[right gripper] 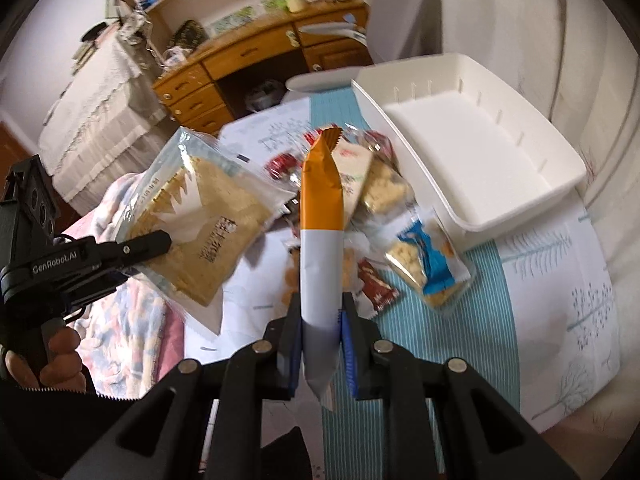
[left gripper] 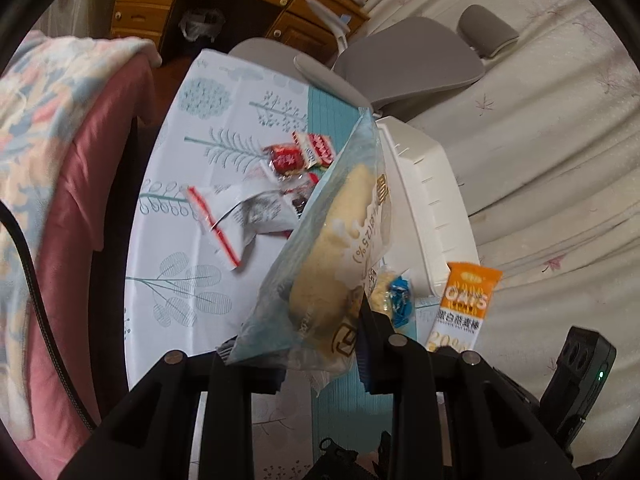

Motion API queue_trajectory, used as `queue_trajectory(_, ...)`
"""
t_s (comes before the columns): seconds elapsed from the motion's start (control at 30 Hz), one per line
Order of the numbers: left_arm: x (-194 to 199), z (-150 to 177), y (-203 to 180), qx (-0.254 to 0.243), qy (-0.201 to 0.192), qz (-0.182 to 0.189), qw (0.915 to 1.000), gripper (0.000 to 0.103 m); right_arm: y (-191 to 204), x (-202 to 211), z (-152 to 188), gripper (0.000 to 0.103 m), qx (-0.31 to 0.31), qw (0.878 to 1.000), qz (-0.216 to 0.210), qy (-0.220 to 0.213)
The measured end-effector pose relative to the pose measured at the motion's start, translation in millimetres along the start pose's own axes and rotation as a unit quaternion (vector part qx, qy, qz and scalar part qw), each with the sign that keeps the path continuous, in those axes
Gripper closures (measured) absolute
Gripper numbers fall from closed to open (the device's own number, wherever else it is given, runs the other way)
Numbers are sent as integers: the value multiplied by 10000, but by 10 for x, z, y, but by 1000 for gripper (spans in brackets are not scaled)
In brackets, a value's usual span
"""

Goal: Organize snacks
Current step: 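Lift the bread bag with the left tool while the right tool carries the oat bar over the white tray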

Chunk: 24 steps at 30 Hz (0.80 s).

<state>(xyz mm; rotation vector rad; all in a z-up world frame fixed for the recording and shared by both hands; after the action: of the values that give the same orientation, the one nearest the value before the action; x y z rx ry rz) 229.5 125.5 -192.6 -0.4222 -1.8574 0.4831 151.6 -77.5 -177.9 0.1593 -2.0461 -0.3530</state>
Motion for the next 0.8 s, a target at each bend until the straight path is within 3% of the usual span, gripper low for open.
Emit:
queue_trajectory(0.4,315,-134,-678,-47,-750,-402,9964,78,-158,236,-566,86,809,9949,-543,-246)
queue_trajectory(0.8,274,-454,-1426,72,-1504,-414,9877,78,-566,458,-1190,86,1399,9853,-817,-537)
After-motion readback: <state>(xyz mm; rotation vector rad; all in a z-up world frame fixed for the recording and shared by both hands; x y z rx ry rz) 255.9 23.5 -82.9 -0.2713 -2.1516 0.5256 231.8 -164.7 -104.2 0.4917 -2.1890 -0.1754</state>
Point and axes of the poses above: each gripper's, at about its wrist camera, not at the fingertips, and x roughly against the way its jaws point, y to its left, z to its underside, the point moved 6 cm from there along -x, roughly the way its jaws point, and after that the axes turned 5 degrees about -z, right-handed, at the moved point
